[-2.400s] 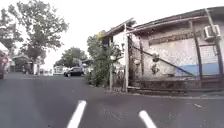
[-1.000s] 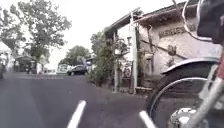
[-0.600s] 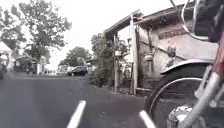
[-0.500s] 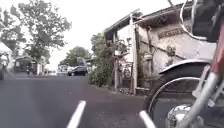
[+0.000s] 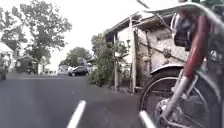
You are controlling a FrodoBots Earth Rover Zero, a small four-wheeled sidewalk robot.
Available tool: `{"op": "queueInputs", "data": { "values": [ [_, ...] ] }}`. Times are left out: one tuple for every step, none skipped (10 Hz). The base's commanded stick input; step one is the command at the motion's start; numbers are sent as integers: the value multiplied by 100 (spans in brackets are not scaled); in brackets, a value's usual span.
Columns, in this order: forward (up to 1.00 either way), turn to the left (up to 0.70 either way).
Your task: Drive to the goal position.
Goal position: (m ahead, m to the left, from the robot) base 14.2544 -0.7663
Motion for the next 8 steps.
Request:
{"op": "queueInputs", "data": {
  "values": [
    [-70, 0],
    [-21, 0],
    [0, 0],
    [0, 0],
    [0, 0],
    [0, 0],
    [0, 0],
    [0, 0]
  ]
}}
